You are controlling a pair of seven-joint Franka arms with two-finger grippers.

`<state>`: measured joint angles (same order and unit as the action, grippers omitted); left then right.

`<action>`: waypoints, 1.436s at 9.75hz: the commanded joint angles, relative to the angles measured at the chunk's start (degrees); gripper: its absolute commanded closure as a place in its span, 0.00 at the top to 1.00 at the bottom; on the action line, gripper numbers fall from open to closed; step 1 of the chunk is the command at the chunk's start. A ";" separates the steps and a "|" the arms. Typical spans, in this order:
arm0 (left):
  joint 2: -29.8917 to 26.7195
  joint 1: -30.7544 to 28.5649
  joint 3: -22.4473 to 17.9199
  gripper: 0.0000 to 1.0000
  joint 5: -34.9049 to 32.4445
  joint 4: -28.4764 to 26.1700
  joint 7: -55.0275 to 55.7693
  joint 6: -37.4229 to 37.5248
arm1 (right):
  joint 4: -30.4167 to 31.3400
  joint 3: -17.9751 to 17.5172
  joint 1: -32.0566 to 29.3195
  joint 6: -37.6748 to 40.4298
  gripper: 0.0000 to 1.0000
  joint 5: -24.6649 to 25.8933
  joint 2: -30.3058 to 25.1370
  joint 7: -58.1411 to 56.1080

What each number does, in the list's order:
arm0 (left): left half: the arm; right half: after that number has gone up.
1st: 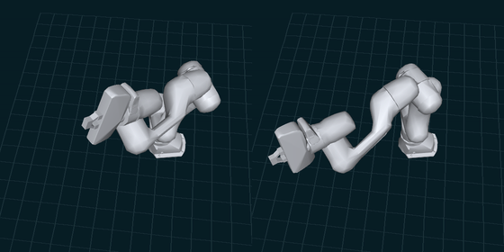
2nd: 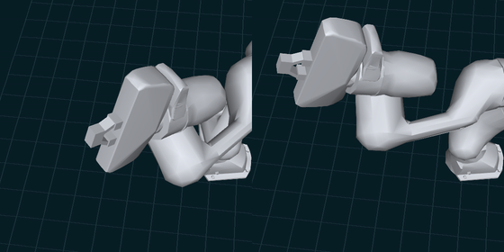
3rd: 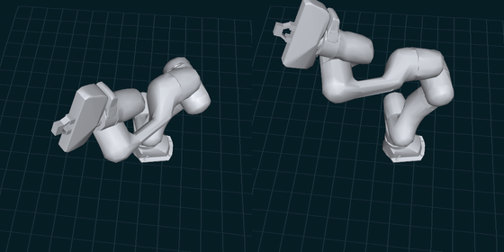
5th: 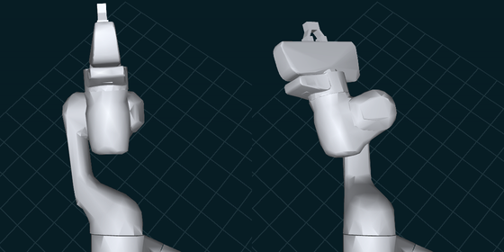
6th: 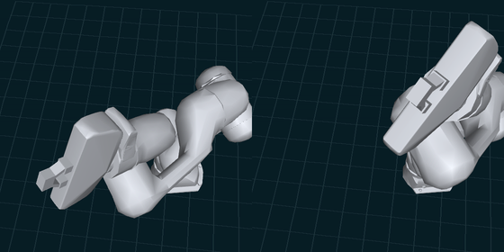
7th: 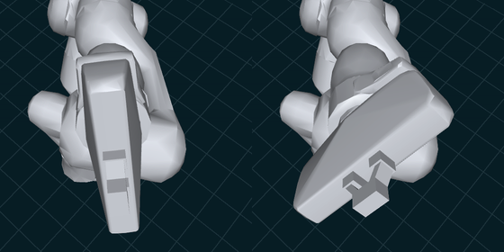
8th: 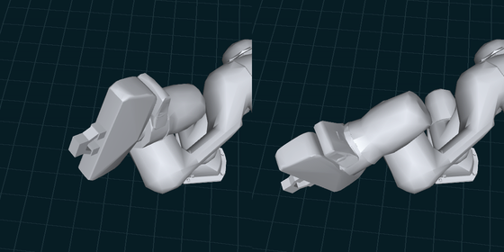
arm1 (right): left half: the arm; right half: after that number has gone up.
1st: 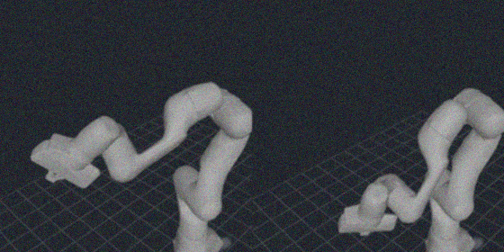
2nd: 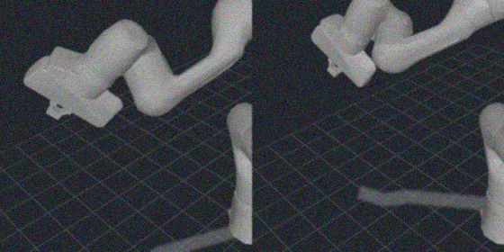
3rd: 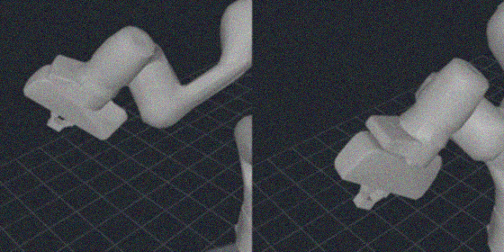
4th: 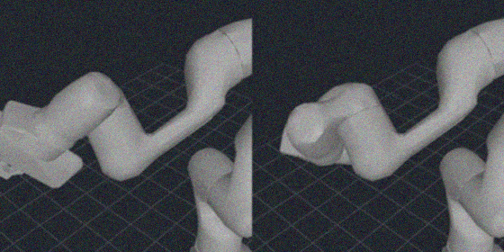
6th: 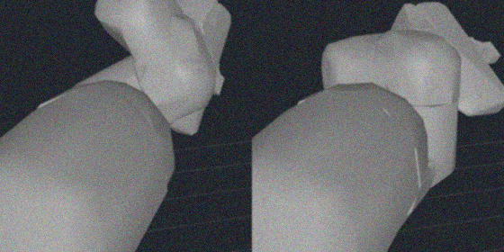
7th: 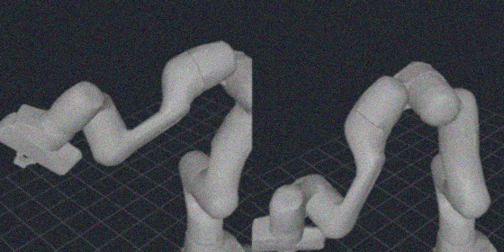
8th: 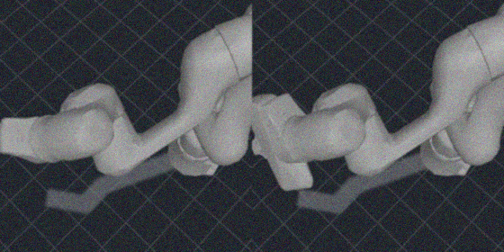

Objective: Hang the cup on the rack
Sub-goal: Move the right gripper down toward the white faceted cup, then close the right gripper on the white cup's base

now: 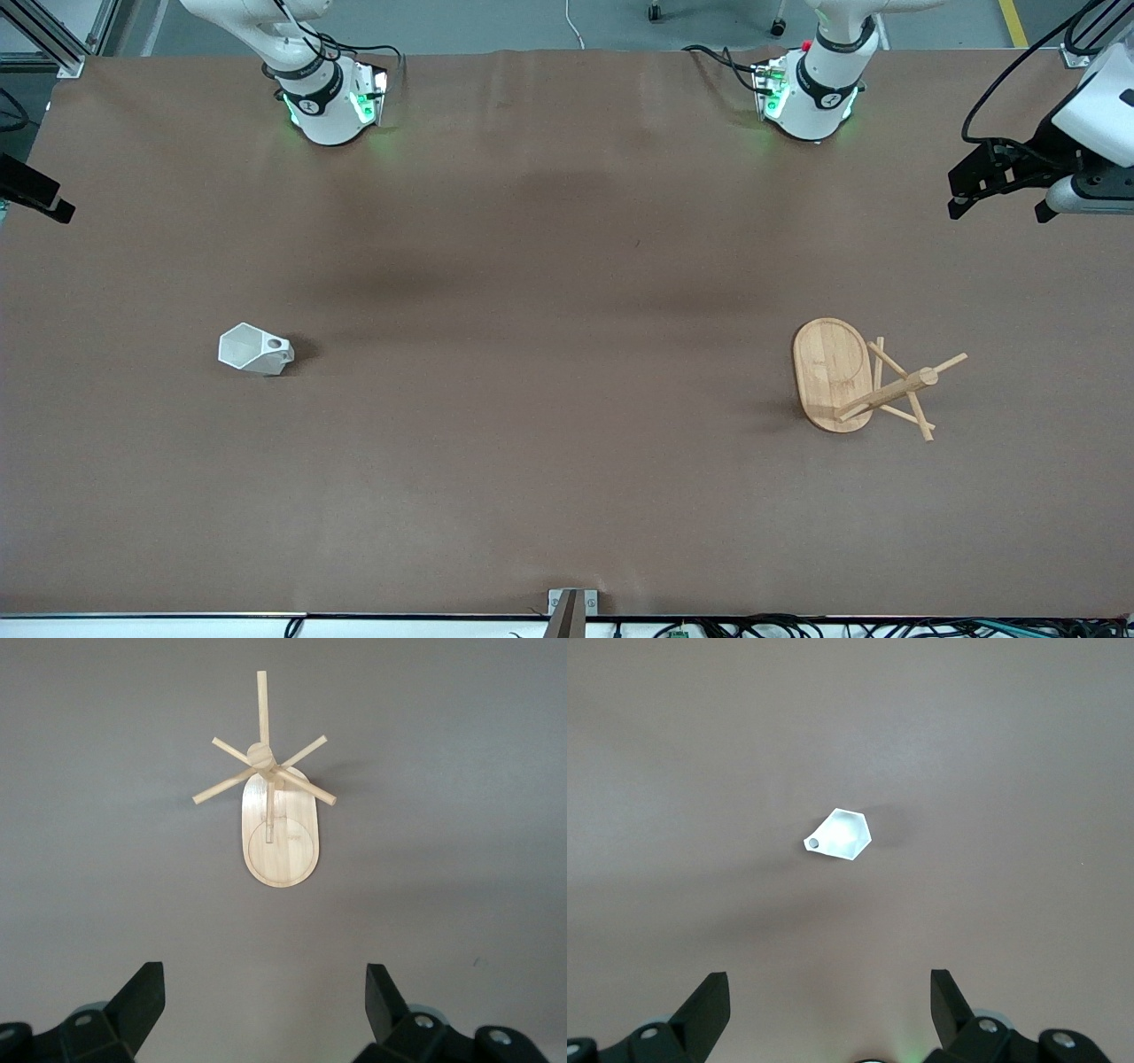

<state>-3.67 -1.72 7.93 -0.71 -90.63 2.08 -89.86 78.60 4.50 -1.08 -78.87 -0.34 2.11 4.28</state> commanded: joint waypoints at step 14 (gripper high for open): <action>2.00 -0.30 0.07 1.00 0.80 -0.60 -0.76 0.47 | 42.78 0.25 -4.63 -59.72 1.00 0.43 13.78 -9.64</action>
<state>-2.55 -1.79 7.92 -0.71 -90.58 2.07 -89.82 119.91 5.30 -5.17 -136.29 0.15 14.90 -4.74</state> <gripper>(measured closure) 0.000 0.000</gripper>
